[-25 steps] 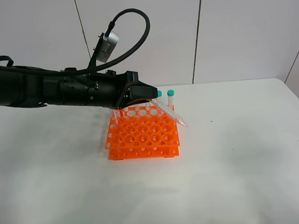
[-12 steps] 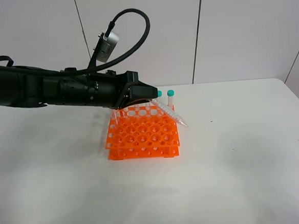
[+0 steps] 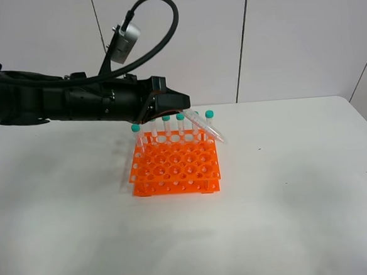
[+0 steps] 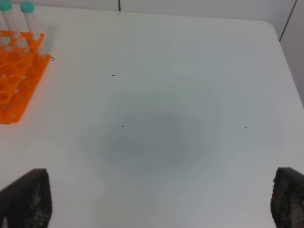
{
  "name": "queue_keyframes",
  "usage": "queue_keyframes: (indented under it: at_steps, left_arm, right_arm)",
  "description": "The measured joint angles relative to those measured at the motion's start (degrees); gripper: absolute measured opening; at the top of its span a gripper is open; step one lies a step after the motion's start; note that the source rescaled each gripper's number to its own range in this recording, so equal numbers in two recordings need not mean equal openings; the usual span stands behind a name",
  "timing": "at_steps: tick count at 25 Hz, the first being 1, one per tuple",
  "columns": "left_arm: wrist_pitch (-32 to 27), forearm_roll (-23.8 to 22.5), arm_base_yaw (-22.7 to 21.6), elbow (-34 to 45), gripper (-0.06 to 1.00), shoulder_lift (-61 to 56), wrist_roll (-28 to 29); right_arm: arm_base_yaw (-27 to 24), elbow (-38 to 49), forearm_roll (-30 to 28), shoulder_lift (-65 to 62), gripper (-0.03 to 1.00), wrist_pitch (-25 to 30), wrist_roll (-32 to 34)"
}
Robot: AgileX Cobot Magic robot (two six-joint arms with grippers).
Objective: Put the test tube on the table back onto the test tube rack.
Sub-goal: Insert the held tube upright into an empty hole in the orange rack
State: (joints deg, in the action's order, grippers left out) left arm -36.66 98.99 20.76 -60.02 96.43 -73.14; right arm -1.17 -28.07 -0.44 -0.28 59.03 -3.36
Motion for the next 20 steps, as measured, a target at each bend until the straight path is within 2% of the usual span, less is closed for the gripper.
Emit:
queue_keyframes:
  at_steps: [2, 4, 7, 11, 13, 15, 17, 20]
  left_arm:
    - [3.2, -0.2, 0.0, 0.0, 0.00, -2.9, -0.6]
    - [7.3, -2.6, 0.0, 0.0, 0.00, -5.3, -0.8]
    - [12.3, -8.4, 0.0, 0.0, 0.00, -8.1, -0.9]
    - [14.1, -16.9, 0.0, 0.0, 0.00, -8.9, 1.6]
    - [14.2, -25.2, 0.0, 0.0, 0.00, -8.9, 7.0]
    - [14.2, -35.1, 0.1, -0.8, 0.00, -8.9, 16.1]
    - [14.2, -47.4, 1.0, -2.1, 0.00, -8.9, 25.6]
    - [14.3, -63.4, 3.3, -4.0, 0.00, -8.9, 39.3]
  right_arm:
    - [0.0, 0.0, 0.0, 0.0, 1.00, 0.0, 0.0]
    - [0.0, 0.0, 0.0, 0.0, 1.00, 0.0, 0.0]
    - [0.0, 0.0, 0.0, 0.0, 1.00, 0.0, 0.0]
    - [0.0, 0.0, 0.0, 0.0, 1.00, 0.0, 0.0]
    - [0.0, 0.0, 0.0, 0.0, 1.00, 0.0, 0.0]
    - [0.0, 0.0, 0.0, 0.0, 1.00, 0.0, 0.0]
    - [0.0, 0.0, 0.0, 0.0, 1.00, 0.0, 0.0]
    - [0.0, 0.0, 0.0, 0.0, 1.00, 0.0, 0.0]
